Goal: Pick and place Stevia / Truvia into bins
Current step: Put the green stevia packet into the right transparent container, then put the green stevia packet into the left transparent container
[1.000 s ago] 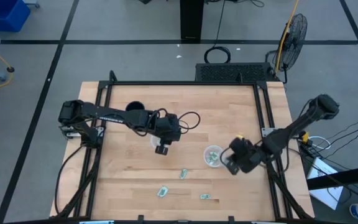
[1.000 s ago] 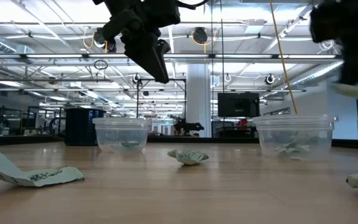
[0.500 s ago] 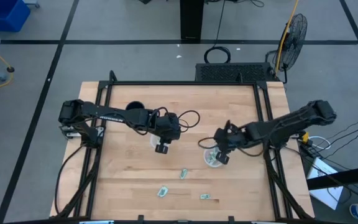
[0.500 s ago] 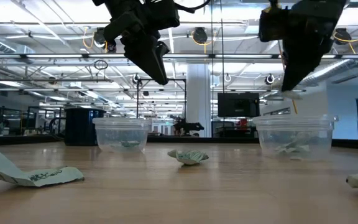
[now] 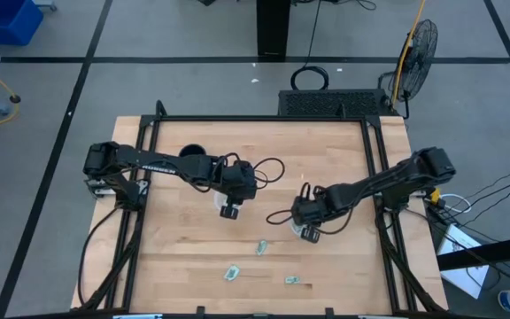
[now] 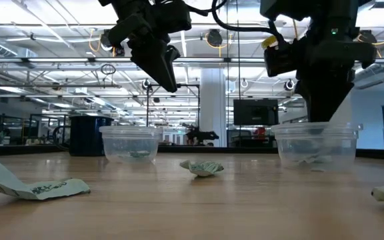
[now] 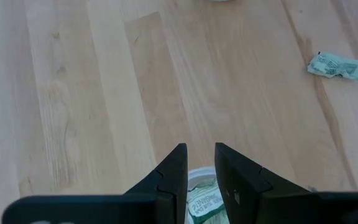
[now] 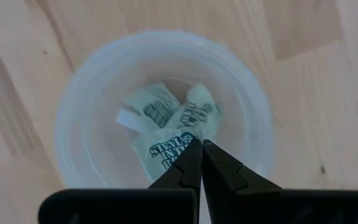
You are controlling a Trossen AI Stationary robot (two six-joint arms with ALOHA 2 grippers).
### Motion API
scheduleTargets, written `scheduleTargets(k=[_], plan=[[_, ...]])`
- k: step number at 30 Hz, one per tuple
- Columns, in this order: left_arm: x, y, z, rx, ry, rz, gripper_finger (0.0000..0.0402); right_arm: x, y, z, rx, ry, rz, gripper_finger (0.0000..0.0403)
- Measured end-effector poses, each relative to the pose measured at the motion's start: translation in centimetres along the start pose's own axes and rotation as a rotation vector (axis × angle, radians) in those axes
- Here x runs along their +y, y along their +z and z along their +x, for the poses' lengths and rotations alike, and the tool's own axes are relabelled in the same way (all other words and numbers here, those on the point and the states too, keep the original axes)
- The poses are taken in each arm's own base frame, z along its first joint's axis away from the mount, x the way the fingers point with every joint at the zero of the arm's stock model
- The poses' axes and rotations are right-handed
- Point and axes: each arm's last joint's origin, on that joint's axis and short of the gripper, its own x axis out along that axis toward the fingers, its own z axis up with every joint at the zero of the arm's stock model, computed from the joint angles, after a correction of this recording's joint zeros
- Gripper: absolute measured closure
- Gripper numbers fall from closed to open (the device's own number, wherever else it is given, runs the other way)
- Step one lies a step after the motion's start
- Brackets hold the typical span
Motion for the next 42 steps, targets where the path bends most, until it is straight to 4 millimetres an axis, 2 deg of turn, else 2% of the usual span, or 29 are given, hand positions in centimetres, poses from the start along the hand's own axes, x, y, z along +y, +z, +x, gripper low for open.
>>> scheduleTargets(k=[8, 18, 26, 34, 42], plan=[[0.0, 0.0, 0.0, 0.002, 0.000, 0.000, 0.0314, 0.2, -0.1, 0.0, -0.002, 0.005, -0.014, 0.0388], [0.0, 0.0, 0.0, 0.002, -0.001, -0.002, 0.0314, 0.2, -0.1, 0.0, -0.002, 0.005, -0.062, 0.0317], [-0.3, 0.1, 0.0, -0.019, -0.073, -0.028, 0.0314, 0.1, 0.0, -1.2, -0.055, 0.037, -0.054, 0.0301], [-2.7, 0.0, 0.5, -0.040, -0.230, -0.008, 0.0314, -0.1, 0.0, -3.2, -0.144, 0.085, -0.049, 0.0313], [-6.5, 0.3, 1.5, -0.135, -0.326, 0.042, 0.0314, 0.2, 0.5, -3.6, -0.217, 0.133, -0.048, 0.0314]])
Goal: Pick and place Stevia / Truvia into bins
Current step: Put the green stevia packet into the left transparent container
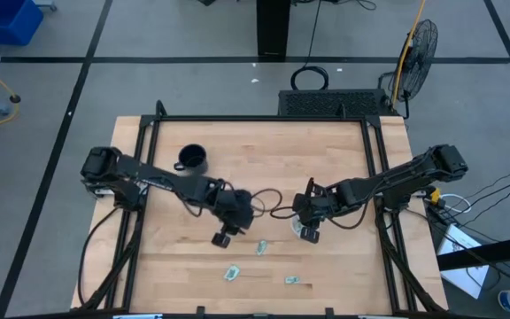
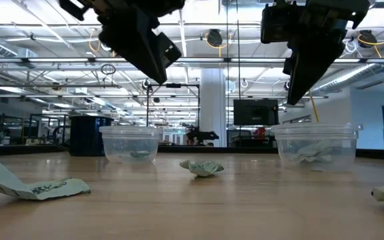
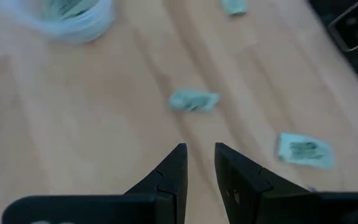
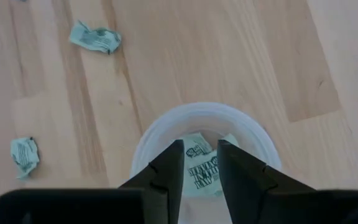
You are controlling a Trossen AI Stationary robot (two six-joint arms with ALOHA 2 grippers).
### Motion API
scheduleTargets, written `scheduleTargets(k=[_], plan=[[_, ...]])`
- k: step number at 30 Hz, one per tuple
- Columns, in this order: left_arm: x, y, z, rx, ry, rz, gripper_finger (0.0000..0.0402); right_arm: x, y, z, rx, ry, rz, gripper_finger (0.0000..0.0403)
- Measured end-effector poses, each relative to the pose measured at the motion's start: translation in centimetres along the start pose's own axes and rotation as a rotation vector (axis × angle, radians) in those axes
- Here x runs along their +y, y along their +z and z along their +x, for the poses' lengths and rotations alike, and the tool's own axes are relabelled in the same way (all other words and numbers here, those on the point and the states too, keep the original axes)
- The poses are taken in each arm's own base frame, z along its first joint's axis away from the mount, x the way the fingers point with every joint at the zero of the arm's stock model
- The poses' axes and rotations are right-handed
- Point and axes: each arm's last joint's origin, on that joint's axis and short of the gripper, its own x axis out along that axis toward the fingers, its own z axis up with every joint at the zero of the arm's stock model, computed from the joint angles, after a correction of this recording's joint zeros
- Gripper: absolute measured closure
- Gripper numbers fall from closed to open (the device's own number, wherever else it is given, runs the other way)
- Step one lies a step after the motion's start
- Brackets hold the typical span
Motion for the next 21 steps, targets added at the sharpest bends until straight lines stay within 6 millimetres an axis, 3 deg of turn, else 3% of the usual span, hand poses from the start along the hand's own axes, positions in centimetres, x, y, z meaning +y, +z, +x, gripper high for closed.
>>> scheduleTargets(k=[7, 12, 21], plan=[[-1.9, 0.2, 1.7, -0.142, 0.041, 0.111, 0.0314, 0.1, 0.2, 0.0, -0.023, 0.015, 0.011, 0.0314], [-1.6, -0.1, 3.3, -0.198, 0.051, 0.004, 0.0314, 0.1, 0.2, 0.0, -0.024, 0.016, 0.011, 0.0314], [-0.5, -0.7, 8.2, -0.221, 0.062, 0.053, 0.0313, 0.1, 0.2, 0.0, -0.020, 0.015, 0.005, 0.0314]])
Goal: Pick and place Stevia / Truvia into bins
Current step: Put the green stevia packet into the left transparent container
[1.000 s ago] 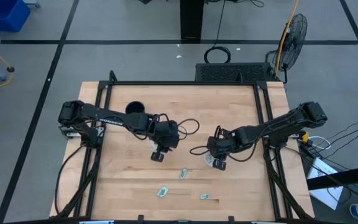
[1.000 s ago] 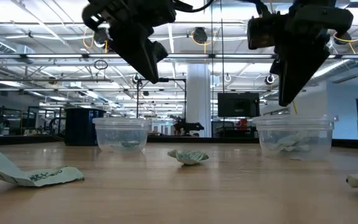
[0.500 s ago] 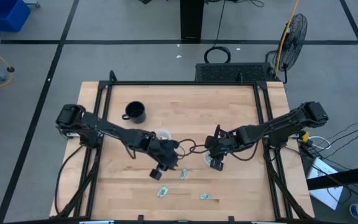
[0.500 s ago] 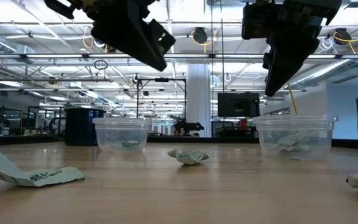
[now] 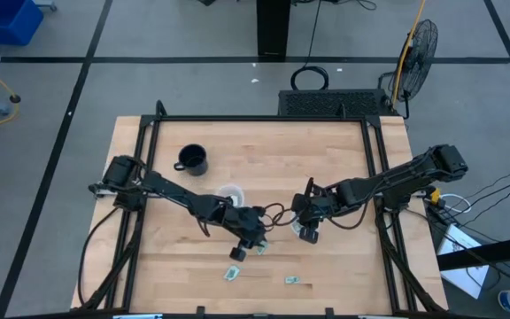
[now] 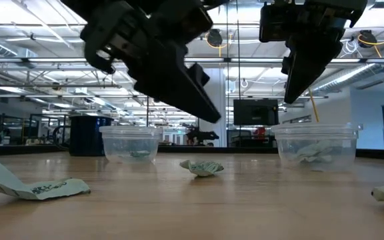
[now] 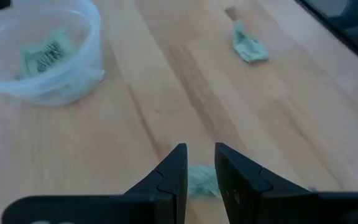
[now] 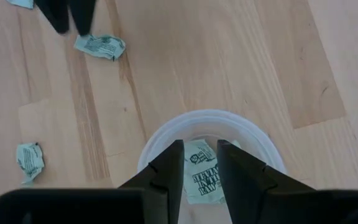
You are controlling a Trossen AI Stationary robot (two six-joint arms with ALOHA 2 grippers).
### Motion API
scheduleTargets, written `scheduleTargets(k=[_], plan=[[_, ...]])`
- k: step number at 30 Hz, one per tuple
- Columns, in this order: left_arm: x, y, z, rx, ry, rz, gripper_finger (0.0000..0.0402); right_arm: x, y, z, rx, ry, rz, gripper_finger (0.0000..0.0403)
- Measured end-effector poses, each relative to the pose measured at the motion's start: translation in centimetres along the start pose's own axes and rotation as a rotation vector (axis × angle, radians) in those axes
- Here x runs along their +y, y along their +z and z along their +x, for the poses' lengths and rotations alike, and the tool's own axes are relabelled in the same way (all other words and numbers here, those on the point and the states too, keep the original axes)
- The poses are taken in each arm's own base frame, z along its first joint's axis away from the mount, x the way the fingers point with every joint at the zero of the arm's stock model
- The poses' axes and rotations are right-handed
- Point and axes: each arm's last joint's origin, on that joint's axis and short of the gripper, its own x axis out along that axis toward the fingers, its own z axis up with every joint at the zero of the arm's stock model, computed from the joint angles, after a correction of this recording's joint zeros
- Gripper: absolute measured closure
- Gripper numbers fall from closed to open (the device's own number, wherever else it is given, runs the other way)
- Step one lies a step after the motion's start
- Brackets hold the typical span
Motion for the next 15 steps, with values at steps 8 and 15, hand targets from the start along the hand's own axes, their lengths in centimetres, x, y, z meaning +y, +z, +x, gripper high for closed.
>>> scheduleTargets(k=[8, 15], plan=[[0.35, -0.69, 0.67, 0.025, 0.002, -0.047, 0.0313, 0.02, 0.04, 0.01, -0.004, 0.003, 0.000, 0.0314], [0.21, -0.89, 0.74, 0.041, -0.023, -0.053, 0.0313, 0.03, 0.06, 0.01, -0.006, 0.004, 0.007, 0.0314]])
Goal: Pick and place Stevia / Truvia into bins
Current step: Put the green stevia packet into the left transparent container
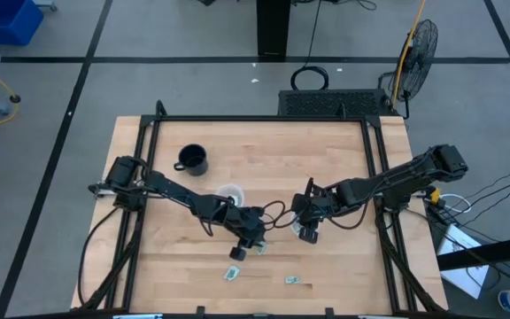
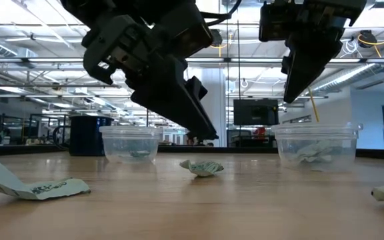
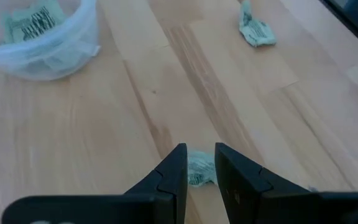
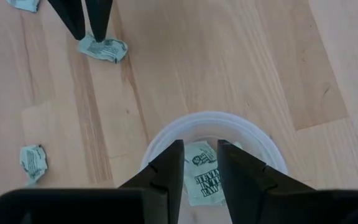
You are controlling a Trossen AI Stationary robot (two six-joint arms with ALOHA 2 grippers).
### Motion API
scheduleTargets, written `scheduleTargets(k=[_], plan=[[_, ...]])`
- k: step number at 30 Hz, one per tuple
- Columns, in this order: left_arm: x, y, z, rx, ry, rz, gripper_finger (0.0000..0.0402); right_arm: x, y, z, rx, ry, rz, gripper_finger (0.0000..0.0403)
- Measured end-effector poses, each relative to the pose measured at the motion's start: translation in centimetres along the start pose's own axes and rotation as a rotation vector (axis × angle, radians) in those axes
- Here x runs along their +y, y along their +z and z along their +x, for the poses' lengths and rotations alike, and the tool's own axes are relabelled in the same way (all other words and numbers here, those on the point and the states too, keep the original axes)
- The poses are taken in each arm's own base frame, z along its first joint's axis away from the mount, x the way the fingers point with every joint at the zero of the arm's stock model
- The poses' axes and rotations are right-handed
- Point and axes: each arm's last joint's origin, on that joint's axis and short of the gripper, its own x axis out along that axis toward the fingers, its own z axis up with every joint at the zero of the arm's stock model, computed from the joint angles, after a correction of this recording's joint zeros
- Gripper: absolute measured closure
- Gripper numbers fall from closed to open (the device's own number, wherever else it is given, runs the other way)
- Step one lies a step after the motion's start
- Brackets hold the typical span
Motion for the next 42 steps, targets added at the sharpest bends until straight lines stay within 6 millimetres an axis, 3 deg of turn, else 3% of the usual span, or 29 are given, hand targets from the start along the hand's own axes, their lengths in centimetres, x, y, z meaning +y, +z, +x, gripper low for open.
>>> scheduleTargets(k=[9, 13, 20, 25, 30, 42], plan=[[0.1, -0.2, 0.1, 0.011, 0.003, 0.032, 0.0310, 0.0, 0.0, 0.0, -0.004, 0.002, 0.001, 0.0314], [0.2, 0.0, 0.2, -0.003, 0.051, 0.115, 0.0277, 0.0, 0.1, 0.0, -0.008, 0.005, 0.001, 0.0314], [0.6, 0.7, 0.1, -0.081, 0.074, 0.069, 0.0242, 0.1, 0.2, 0.0, -0.025, 0.015, 0.002, 0.0314], [0.1, 0.6, 0.3, -0.067, 0.046, 0.170, 0.0240, 0.2, 0.3, 0.0, -0.029, 0.017, 0.001, 0.0314], [-0.4, -0.7, 1.9, -0.025, -0.013, 0.141, 0.0240, 0.2, 0.3, 0.0, -0.028, 0.017, 0.000, 0.0314], [1.0, -1.6, 2.0, 0.049, 0.077, 0.134, 0.0240, 0.2, 0.4, 0.0, -0.044, 0.026, 0.001, 0.0314]])
